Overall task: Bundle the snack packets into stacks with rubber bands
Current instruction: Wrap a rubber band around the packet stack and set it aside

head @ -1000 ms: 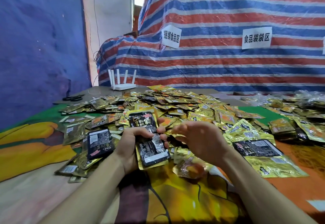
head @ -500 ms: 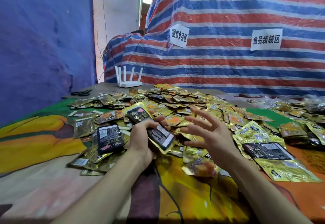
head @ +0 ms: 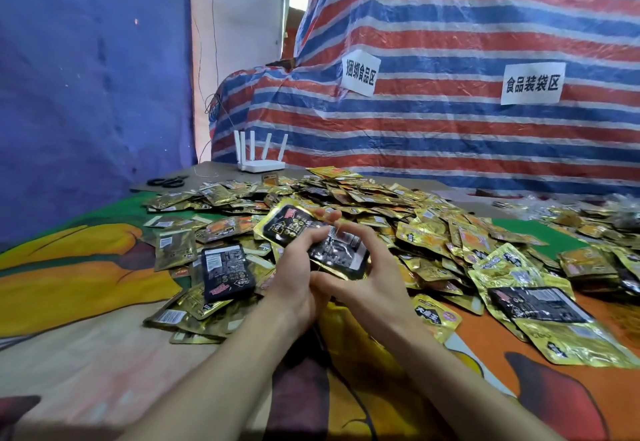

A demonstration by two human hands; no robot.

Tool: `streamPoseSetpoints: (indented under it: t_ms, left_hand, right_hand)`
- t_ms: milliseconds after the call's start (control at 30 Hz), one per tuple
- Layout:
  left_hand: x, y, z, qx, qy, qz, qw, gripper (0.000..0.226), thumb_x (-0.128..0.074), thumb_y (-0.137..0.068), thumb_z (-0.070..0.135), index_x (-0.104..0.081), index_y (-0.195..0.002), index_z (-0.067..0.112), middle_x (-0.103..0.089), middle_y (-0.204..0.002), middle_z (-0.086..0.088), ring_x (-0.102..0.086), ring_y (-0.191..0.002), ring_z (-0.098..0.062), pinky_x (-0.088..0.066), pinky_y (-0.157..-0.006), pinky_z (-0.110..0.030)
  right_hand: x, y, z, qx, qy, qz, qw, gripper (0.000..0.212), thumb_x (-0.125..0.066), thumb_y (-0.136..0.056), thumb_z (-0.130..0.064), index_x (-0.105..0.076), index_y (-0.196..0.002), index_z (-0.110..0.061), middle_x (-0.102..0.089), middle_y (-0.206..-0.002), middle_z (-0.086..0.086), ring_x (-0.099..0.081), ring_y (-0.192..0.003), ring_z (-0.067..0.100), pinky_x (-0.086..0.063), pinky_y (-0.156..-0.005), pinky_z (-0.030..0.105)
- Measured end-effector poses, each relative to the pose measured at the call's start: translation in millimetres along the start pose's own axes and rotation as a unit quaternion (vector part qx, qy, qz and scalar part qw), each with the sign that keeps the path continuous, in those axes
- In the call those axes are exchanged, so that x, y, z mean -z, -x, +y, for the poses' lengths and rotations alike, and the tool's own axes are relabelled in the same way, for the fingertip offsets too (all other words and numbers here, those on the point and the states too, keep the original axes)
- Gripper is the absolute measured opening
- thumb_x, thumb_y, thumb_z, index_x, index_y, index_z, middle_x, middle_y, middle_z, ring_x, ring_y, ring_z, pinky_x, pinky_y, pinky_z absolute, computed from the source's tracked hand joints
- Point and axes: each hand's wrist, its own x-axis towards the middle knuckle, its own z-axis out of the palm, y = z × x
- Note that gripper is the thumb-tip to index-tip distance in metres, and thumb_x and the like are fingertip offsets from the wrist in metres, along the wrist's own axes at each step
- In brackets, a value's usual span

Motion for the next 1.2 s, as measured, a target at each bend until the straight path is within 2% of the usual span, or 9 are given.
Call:
streamPoseSetpoints:
  t_ms: [267, 367, 533, 667, 733, 800, 967, 1100, 1200]
  left_hand:
    - [0.8, -4.0, -4.2, 0.007, -0.003, -0.029, 1.000, 0.033, -0.053, -0.088, 0.016, -0.073, -0.113, 0.009, -0.070, -0.107, -0.016, -0.071, -0.099, -0.030, -0.057, -0.091, -0.040]
    - [3.0, -7.0, -3.6, 0.007, 0.000, -0.042, 0.999, 0.037, -0.059, -0.076, 0.020, -0.079, -0.106, 0.014, -0.070, -0.108, -0.019, -0.070, -0.101, -0.033, -0.055, -0.096, -0.044]
    - [7.4, -6.2, -2.9, 0.020, -0.026, -0.095, 0.995, 0.040, -0.053, -0.084, 0.022, -0.075, -0.117, 0.017, -0.069, -0.121, -0.019, -0.067, -0.112, -0.032, -0.049, -0.104, -0.047]
    - [1.4, 2.4, -7.8, 0.025, -0.049, -0.116, 0.992, 0.040, -0.049, -0.090, 0.016, -0.070, -0.124, 0.011, -0.069, -0.123, -0.016, -0.068, -0.110, -0.033, -0.059, -0.088, -0.043]
    - [-6.4, 9.4, -12.9, 0.029, -0.096, -0.147, 0.984, 0.029, -0.054, -0.082, 0.013, -0.080, -0.093, 0.009, -0.076, -0.095, -0.012, -0.075, -0.083, -0.023, -0.061, -0.065, -0.032]
    - [-17.4, 16.4, -19.2, 0.028, -0.177, -0.143, 0.973, 0.018, -0.061, -0.070, 0.014, -0.078, -0.064, 0.011, -0.072, -0.069, -0.006, -0.070, -0.059, -0.017, -0.055, -0.051, -0.024]
    - [-64.1, 8.6, -47.6, -0.061, -0.275, -0.060, 0.957, 0.030, -0.084, -0.060, 0.007, -0.077, -0.089, 0.010, -0.076, -0.088, -0.013, -0.074, -0.076, -0.024, -0.059, -0.058, -0.031]
    - [-91.9, -0.6, -69.9, -0.100, -0.386, -0.009, 0.917, 0.065, -0.087, -0.068, 0.036, -0.054, -0.121, 0.020, -0.065, -0.114, -0.002, -0.067, -0.102, -0.022, -0.055, -0.090, -0.048]
    - [-90.2, -7.2, -80.1, -0.109, -0.440, -0.014, 0.891, 0.046, -0.077, -0.084, 0.034, -0.051, -0.121, 0.029, -0.064, -0.111, 0.004, -0.064, -0.104, -0.020, -0.053, -0.091, -0.046]
  right_hand:
    - [-0.2, -3.7, 4.6, -0.003, -0.029, 0.028, 0.999, 0.058, -0.089, -0.060, 0.001, -0.064, -0.107, -0.020, -0.067, -0.105, -0.004, -0.068, -0.093, 0.006, -0.056, -0.076, 0.018]
    - [-0.1, -2.6, 5.8, 0.000, -0.015, 0.032, 0.999, 0.052, -0.085, -0.055, -0.007, -0.058, -0.098, -0.020, -0.061, -0.105, 0.004, -0.065, -0.093, 0.013, -0.055, -0.073, 0.021]
    - [9.3, -0.4, 0.7, -0.039, -0.051, 0.060, 0.996, 0.040, -0.078, -0.060, -0.032, -0.061, -0.094, -0.019, -0.064, -0.101, 0.003, -0.063, -0.094, 0.011, -0.049, -0.071, 0.016]
    - [28.9, 4.2, -6.0, -0.144, -0.093, 0.004, 0.985, 0.050, -0.092, -0.066, -0.032, -0.064, -0.108, -0.027, -0.074, -0.100, 0.002, -0.074, -0.085, 0.011, -0.061, -0.072, 0.027]
    - [45.0, 4.3, -8.9, -0.149, -0.068, -0.038, 0.986, 0.044, -0.091, -0.071, -0.021, -0.069, -0.109, -0.025, -0.077, -0.101, 0.001, -0.075, -0.088, 0.014, -0.062, -0.078, 0.033]
    - [66.8, 2.4, -10.8, -0.122, -0.045, -0.081, 0.988, 0.030, -0.087, -0.075, -0.011, -0.076, -0.103, -0.017, -0.077, -0.101, -0.001, -0.075, -0.089, 0.010, -0.058, -0.072, 0.021]
    - [119.9, -3.8, -3.3, -0.121, -0.066, -0.064, 0.988, 0.017, -0.076, -0.082, -0.007, -0.077, -0.096, -0.018, -0.077, -0.093, 0.008, -0.076, -0.088, 0.023, -0.059, -0.069, 0.029]
    - [174.5, -18.2, 6.1, -0.120, 0.016, 0.058, 0.991, 0.013, -0.081, -0.082, -0.014, -0.073, -0.092, -0.018, -0.078, -0.081, 0.001, -0.076, -0.074, 0.016, -0.057, -0.059, 0.025]
    - [229.4, -40.8, 20.6, -0.155, 0.169, 0.166, 0.959, 0.023, -0.081, -0.083, -0.024, -0.067, -0.099, -0.017, -0.075, -0.087, 0.001, -0.074, -0.078, 0.021, -0.061, -0.073, 0.043]
